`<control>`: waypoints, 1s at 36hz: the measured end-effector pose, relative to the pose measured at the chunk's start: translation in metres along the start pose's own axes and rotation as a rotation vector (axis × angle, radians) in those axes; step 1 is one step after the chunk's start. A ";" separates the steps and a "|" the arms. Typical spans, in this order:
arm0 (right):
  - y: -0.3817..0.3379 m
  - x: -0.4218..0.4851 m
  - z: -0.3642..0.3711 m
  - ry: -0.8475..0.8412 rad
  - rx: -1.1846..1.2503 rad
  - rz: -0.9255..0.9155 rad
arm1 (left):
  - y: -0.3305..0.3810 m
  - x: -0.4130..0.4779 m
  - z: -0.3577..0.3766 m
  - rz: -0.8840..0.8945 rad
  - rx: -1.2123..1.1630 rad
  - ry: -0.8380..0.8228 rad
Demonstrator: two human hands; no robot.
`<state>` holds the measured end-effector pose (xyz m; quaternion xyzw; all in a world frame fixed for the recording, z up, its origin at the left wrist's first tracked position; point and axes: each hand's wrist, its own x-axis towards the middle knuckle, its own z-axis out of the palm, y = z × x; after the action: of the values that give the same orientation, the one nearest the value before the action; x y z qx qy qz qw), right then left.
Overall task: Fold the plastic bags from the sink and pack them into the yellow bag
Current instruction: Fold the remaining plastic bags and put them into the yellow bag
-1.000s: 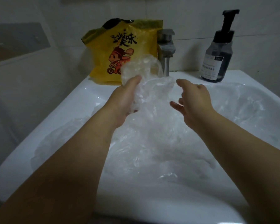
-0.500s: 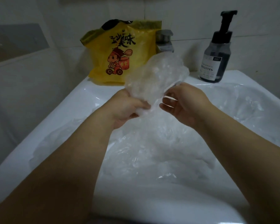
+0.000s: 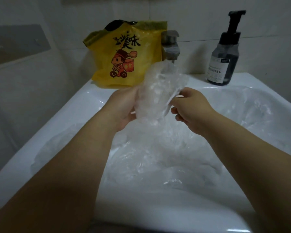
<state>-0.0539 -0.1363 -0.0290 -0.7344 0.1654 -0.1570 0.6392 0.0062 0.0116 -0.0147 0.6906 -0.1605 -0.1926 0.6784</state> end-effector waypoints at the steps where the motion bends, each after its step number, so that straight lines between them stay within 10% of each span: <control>1: -0.001 0.001 0.000 0.035 0.016 0.021 | -0.002 0.002 -0.001 0.000 0.041 0.062; 17: -0.012 -0.008 0.004 -0.146 0.223 0.011 | -0.001 -0.012 0.013 0.082 -0.147 -0.390; 28: -0.008 -0.007 -0.001 -0.146 0.085 -0.090 | -0.007 -0.007 0.012 0.006 0.016 -0.241; 36: -0.017 -0.002 -0.013 0.145 0.492 0.027 | -0.015 0.001 0.003 -0.036 0.028 -0.186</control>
<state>-0.0604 -0.1445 -0.0103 -0.5413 0.1775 -0.2360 0.7872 0.0055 0.0090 -0.0295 0.6818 -0.2129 -0.2655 0.6476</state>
